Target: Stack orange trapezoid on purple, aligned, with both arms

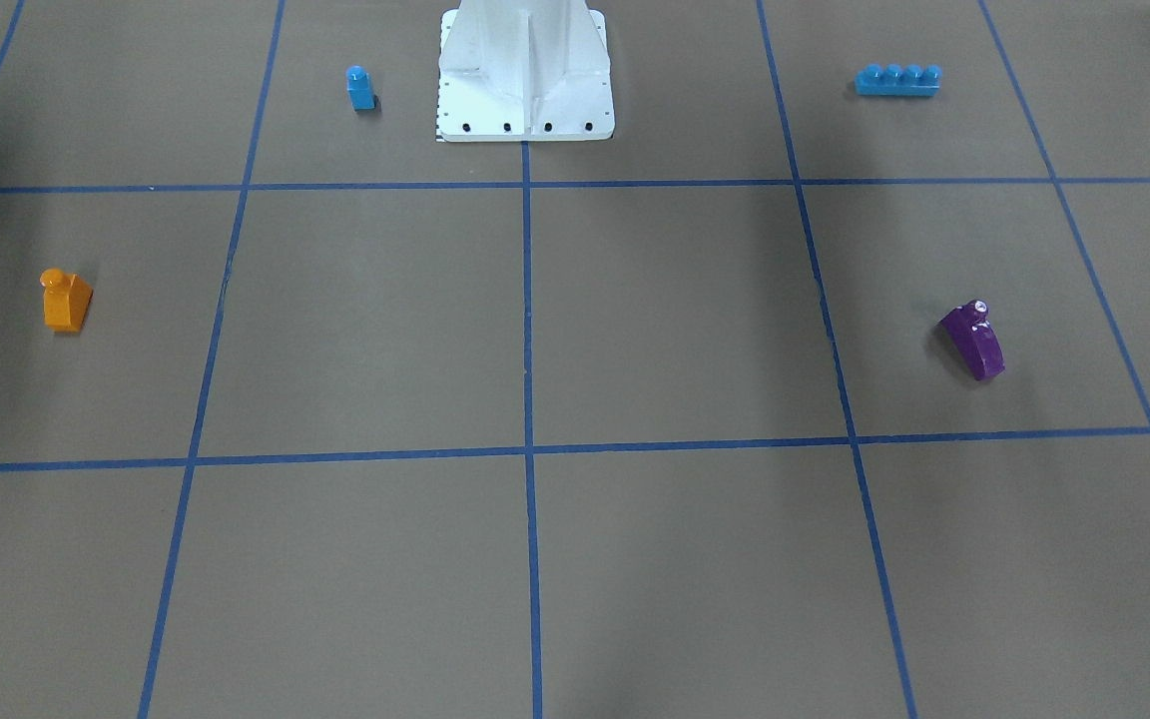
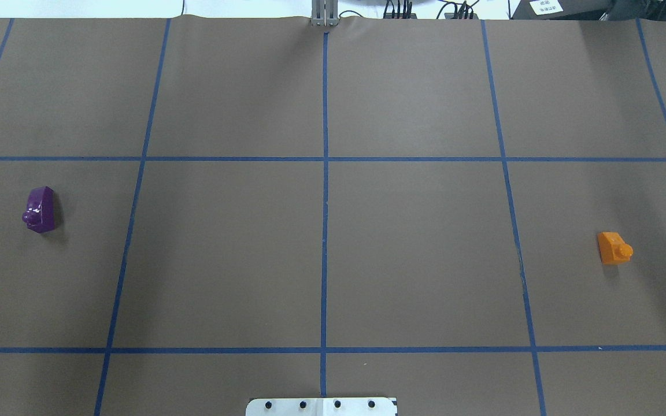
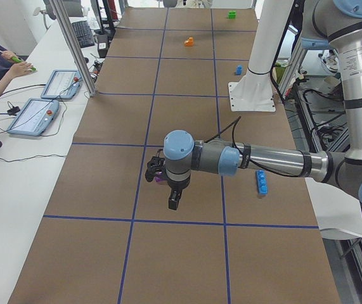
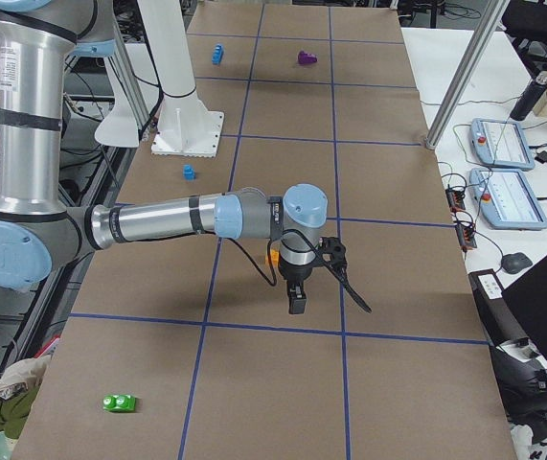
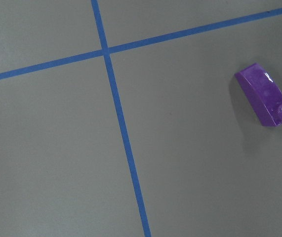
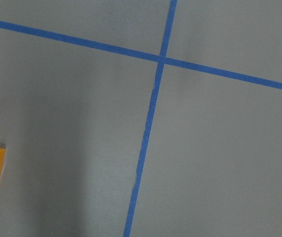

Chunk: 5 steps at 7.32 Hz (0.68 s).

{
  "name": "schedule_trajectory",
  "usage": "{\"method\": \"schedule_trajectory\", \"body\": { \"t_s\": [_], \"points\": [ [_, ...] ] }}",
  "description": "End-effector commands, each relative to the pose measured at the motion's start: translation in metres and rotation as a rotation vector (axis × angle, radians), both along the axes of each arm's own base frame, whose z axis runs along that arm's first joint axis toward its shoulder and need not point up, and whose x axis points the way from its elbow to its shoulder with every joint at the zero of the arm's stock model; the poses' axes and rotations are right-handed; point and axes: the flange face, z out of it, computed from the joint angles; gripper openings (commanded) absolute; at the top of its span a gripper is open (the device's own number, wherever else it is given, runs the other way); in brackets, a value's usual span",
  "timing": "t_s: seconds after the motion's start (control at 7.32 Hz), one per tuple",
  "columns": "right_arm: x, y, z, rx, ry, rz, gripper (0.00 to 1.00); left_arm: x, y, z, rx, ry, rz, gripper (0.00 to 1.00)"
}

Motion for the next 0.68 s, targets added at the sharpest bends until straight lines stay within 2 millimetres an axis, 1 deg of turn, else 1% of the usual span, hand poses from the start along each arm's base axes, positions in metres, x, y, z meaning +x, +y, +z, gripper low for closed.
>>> {"method": "schedule_trajectory", "body": {
  "t_s": [0.0, 0.14, 0.27, 0.41, 0.55],
  "points": [
    [0.000, -0.001, -0.001, 0.003, -0.001, 0.000, 1.00, 0.000, 0.001, -0.002, 0.007, -0.001, 0.002, 1.00],
    [0.000, -0.006, -0.006, 0.033, -0.001, -0.003, 1.00, -0.001, 0.001, -0.001, 0.005, -0.001, 0.001, 1.00],
    [0.000, -0.007, -0.007, 0.042, 0.000, -0.004, 1.00, -0.002, 0.000, -0.002, 0.009, -0.012, -0.001, 1.00],
    [0.000, -0.007, -0.008, 0.044, -0.002, -0.003, 1.00, -0.005, -0.002, 0.001, 0.016, -0.071, -0.008, 1.00],
    [-0.001, -0.020, -0.027, 0.085, -0.006, -0.003, 1.00, -0.008, -0.010, -0.004, 0.028, -0.107, -0.025, 1.00]
  ]
}}
